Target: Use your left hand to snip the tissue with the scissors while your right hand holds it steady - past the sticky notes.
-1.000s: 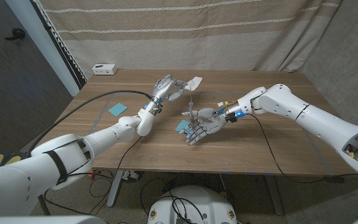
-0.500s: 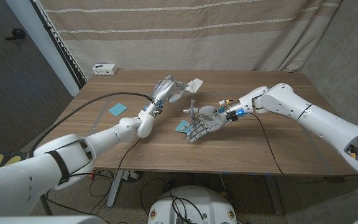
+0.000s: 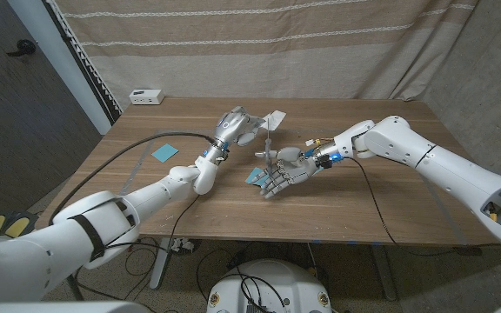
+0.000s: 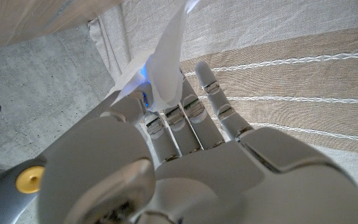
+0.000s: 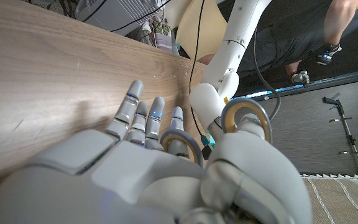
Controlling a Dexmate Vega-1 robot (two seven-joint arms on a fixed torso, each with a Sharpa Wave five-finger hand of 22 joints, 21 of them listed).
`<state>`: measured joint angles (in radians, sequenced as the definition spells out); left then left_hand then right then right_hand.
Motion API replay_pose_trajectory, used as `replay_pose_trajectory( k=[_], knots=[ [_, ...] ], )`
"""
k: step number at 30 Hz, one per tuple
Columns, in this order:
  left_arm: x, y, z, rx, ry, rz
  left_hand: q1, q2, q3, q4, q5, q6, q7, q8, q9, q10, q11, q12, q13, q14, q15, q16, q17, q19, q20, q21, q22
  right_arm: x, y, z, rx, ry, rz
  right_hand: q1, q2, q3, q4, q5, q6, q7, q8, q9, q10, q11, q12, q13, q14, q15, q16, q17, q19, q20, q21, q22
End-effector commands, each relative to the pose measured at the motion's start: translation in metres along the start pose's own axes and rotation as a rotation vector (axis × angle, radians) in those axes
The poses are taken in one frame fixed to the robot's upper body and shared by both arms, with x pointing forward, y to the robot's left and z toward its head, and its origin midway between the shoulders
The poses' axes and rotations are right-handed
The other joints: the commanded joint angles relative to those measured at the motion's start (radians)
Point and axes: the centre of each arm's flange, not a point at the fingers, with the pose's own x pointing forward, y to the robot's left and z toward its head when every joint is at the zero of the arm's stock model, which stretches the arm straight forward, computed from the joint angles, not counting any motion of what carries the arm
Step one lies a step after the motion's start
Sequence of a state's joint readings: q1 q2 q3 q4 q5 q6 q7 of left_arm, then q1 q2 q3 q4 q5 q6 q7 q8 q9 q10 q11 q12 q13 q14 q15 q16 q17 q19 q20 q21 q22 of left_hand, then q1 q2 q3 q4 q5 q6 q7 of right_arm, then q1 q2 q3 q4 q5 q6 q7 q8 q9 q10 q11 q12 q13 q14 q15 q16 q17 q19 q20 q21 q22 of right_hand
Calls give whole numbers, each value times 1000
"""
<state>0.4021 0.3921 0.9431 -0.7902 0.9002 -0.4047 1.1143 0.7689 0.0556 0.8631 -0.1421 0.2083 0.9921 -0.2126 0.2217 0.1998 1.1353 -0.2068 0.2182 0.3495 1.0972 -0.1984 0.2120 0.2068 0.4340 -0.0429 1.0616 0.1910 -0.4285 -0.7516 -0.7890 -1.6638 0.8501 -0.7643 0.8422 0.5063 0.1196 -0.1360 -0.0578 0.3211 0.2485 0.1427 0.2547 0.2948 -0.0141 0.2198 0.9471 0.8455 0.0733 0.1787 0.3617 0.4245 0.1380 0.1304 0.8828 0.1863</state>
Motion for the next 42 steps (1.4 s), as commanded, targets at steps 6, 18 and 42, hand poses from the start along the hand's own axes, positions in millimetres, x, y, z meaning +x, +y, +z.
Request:
replay_pose_trajectory(
  k=[6,18,42],
  knots=[
    [0,-3,5,9,-14,-4,8,-5,9,1,2,9,-5,-1,0,10,2,1,2,11,-40,3,2,5,-117,10,1,-1,-1,-2,9,-1,-12,-9,1,2,-3,-5,9,72,-2,6,8,-1,5,3,10,4,1,3,3,5,-6,-1],
    [-9,-4,12,14,8,26,5,-6,14,4,0,9,-5,-3,0,8,3,-2,-2,9,-40,-1,-3,16,-113,18,-1,-2,-1,0,14,-10,-22,-7,9,8,-4,-7,14,71,-2,7,14,-1,8,5,17,1,2,4,8,6,-9,-1],
    [-12,-4,14,14,17,44,-5,-5,24,5,-3,-1,-4,-5,0,-6,3,-2,-13,-7,-40,-4,-9,17,-117,17,-2,-7,1,-3,12,2,-52,-7,17,15,-5,-14,18,71,-4,8,17,-1,9,7,21,3,1,4,2,19,-18,-2]
  ],
)
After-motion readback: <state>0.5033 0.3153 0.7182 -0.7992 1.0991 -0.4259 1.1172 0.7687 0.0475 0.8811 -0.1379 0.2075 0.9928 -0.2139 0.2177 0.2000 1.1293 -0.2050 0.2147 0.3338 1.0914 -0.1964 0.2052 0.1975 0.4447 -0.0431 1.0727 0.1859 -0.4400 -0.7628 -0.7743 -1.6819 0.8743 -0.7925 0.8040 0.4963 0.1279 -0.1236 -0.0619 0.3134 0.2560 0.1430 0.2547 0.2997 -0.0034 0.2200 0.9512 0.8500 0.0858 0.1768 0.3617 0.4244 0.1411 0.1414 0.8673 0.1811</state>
